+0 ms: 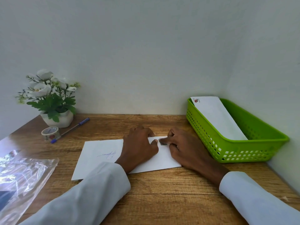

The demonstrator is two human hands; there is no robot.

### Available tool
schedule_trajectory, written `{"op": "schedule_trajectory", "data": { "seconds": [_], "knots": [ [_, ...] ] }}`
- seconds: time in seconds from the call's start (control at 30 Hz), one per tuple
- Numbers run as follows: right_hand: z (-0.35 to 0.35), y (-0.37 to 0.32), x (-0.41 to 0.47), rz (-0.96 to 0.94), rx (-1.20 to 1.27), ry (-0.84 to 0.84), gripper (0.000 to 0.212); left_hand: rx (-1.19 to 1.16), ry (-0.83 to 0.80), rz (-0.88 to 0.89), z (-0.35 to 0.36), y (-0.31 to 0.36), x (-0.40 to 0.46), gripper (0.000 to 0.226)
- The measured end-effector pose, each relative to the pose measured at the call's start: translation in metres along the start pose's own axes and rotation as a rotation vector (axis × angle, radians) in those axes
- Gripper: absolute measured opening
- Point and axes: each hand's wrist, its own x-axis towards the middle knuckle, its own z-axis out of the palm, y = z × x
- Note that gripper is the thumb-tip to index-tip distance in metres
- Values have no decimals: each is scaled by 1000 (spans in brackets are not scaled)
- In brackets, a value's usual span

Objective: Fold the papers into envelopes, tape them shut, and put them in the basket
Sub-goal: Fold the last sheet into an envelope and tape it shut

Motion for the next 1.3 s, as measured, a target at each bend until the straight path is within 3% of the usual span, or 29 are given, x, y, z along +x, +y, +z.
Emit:
{"op": "schedule_trajectory", "data": {
  "seconds": [0.1, 0.37, 0.47, 0.57, 0.73, 0.87, 1.03, 1.17, 1.3],
  "knots": [
    [-1, 0, 0, 12, 98, 40, 36, 25, 3, -25, -2, 1, -2, 30],
    [0, 4, 4, 279, 260, 266, 20, -46, -2, -69, -12, -6, 1, 11],
    [-4, 1, -1, 504, 619, 245, 33, -106, 6, -99, -23, -8, 7, 14],
    [-11, -8, -6, 634, 1071, 133, 31, -153, 62, -149, -36, -9, 16, 18],
    [-16, -40, 3, 719, 1507, 102, 33, -565, 119, -303, -58, 5, 28, 19],
    [-44, -62, 31, 740, 1515, 154, 32, -775, 149, -378, -102, 35, 51, 22],
    [-129, -69, 71, 691, 1440, 190, 24, -1008, 162, -447, -178, 76, 85, 21],
    [-199, -49, 94, 731, 1331, 268, 23, -1137, 51, -411, -213, 112, 108, 18],
    [-245, -11, 101, 790, 1117, 365, 15, -1198, -87, -380, -202, 148, 120, 14]
  ]
}}
